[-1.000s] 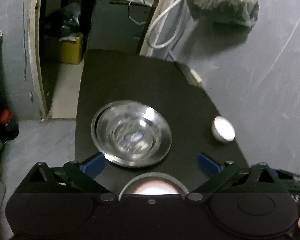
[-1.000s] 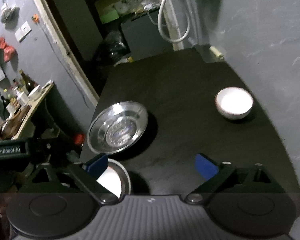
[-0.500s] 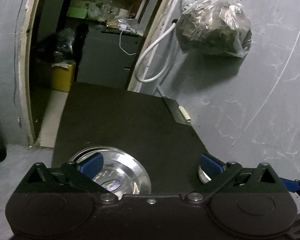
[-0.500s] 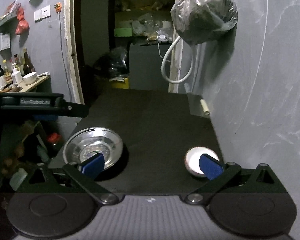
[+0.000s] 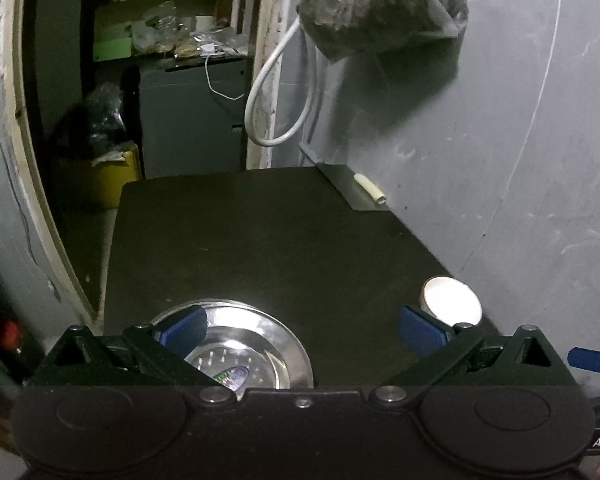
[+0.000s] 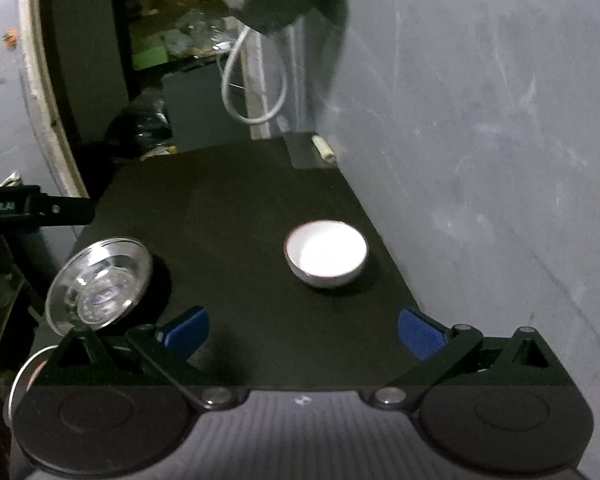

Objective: Organize plates and bowls
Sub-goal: 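Open the left tool, move to the second red-rimmed white bowl, grasp its rim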

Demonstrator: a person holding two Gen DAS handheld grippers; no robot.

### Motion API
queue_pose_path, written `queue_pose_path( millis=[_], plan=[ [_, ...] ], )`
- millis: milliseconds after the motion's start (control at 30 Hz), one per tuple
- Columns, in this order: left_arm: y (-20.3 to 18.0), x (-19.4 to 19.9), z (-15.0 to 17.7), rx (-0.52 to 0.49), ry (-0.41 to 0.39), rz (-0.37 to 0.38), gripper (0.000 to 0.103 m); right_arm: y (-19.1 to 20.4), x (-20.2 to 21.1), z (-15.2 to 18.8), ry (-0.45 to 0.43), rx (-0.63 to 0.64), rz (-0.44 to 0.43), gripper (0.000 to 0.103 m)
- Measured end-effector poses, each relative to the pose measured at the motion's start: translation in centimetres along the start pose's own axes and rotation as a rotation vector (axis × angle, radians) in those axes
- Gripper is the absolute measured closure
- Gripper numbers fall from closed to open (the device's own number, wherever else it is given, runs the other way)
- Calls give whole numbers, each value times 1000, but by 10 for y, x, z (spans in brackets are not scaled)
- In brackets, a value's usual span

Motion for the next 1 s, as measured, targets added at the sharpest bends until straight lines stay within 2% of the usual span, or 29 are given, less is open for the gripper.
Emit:
queue_pose_path(
  millis=[67,200,267,433,567,733,1000],
  plan=[
    [-1,-4,-5,19,16,24,1,-1,-5,3,9,-13,-2,0],
    [-1,-14,-16,126,18,107,1,-4,-26,6,100,-74,-21,0],
    [-4,-25,-19,137,26,123,1,-9,-36,9,122,-109,-29,0],
    [-25,-64,-22,73,72,140,1,-24,-51,8,121,-170,-9,0],
    [-50,-100,-19,22,124,191,1,-39,-63,4,94,-254,29,0],
    [-80,-139,-11,-27,213,254,1,-57,-80,7,79,-458,-4,0],
    [-106,-175,-4,-102,271,278,1,-72,-97,11,55,-501,58,3]
  ],
)
Point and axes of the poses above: each gripper's, at about its wrist camera, not at the fingertips, and x roughly against the way its jaws point, y to its left, z to its underside, the point moved 9 cm from there along -x, roughly the way its jaws point, and after that the axes turned 4 degrees about -y, right-handed, at the moved point
